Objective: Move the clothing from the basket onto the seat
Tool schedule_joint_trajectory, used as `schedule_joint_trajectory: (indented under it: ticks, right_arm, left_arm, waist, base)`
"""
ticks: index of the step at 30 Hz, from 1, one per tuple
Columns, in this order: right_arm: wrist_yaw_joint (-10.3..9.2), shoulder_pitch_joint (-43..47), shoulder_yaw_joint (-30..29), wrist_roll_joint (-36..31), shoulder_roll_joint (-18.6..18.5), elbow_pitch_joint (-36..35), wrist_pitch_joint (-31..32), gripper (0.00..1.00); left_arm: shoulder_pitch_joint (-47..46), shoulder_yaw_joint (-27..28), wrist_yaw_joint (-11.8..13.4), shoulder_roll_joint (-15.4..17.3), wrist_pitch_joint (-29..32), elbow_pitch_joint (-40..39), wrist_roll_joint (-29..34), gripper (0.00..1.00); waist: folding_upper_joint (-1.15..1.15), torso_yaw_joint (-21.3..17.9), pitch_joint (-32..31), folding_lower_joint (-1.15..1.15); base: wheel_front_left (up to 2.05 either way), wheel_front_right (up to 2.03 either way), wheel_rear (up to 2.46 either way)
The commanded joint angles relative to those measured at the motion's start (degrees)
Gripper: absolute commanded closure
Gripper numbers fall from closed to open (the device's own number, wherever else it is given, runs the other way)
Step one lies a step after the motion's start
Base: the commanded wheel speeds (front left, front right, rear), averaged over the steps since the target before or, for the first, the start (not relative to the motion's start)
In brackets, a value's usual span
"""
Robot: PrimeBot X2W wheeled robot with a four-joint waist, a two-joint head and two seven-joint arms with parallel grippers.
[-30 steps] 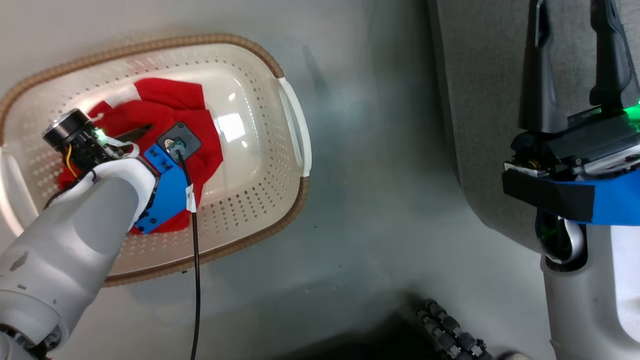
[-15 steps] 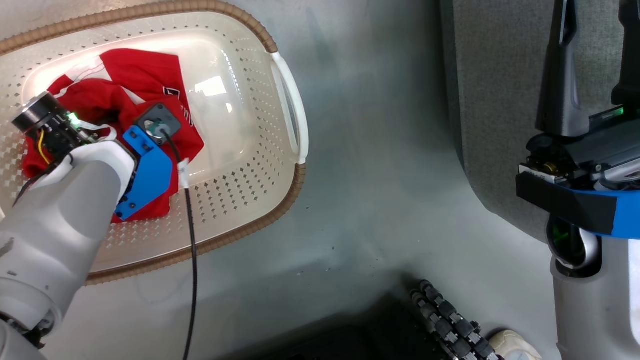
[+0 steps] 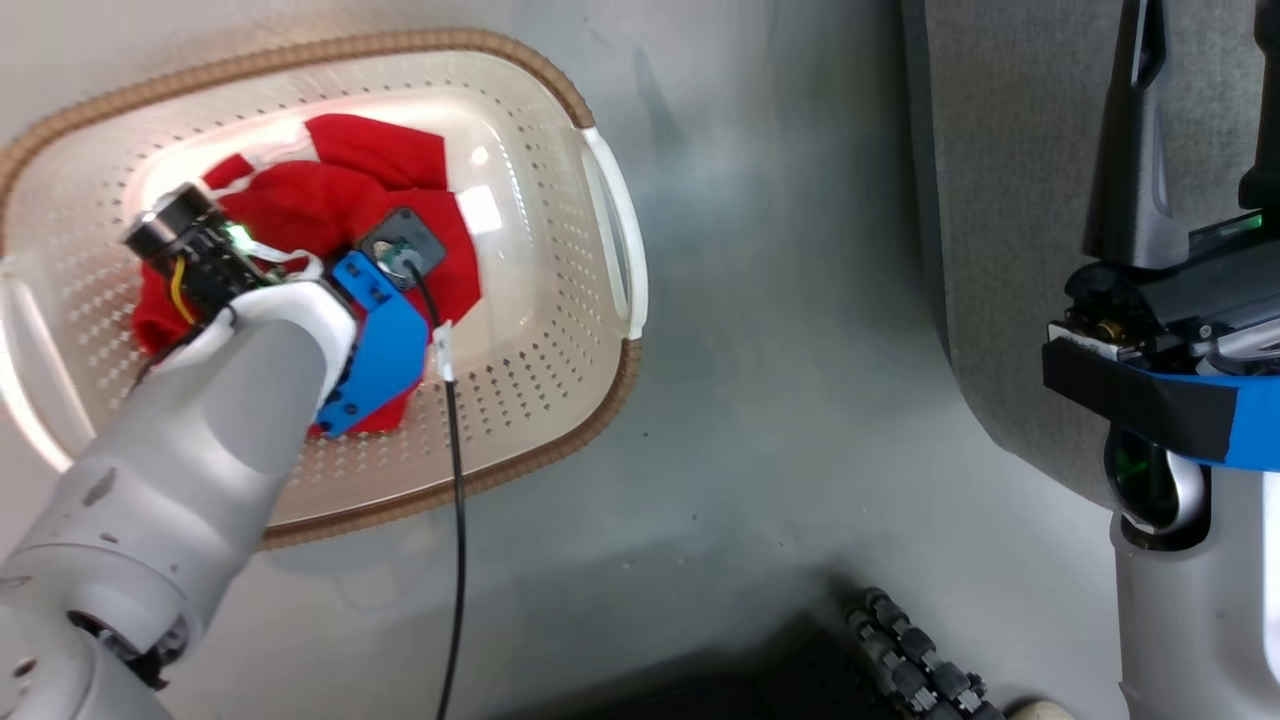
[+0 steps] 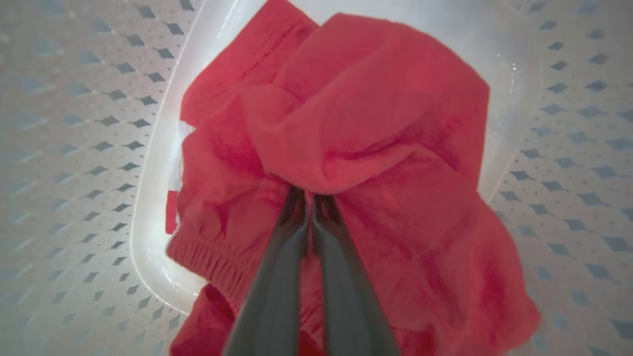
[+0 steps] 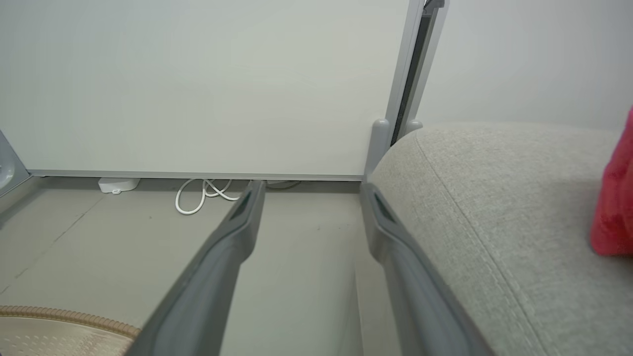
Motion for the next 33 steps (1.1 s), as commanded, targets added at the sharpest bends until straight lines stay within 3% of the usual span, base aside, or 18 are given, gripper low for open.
schedule_joint_trajectory:
  ticks: [1,22,33]
  right_arm:
    - [0.01,0.46,-0.33,-0.50,0.07,0.30,-0.03,0.00]
    - [0.01,4.88,-2.24,-3.17,0.05,6.37,-0.03,0.00]
    - [0.01,10.94,-3.73,-3.91,0.05,10.24,-0.03,0.00]
  left_arm:
    - [0.57,0.07,-0.02,-0.64,-1.00,-0.29,-0.40,1.00]
    - [5.93,1.40,-0.02,-5.97,-19.42,-0.94,-9.69,1.00]
    - [8.38,6.53,-0.01,-5.96,-21.78,-6.46,-14.90,1.00]
  waist:
    - [0.00,0.86,-1.50,0.00]
    - [0.00,8.84,-22.04,0.00]
    - [0.00,11.12,-34.44,0.00]
  base:
    - [0.00,0.00,0.00]
    - [0.00,0.00,0.00]
    - [0.00,0.00,0.00]
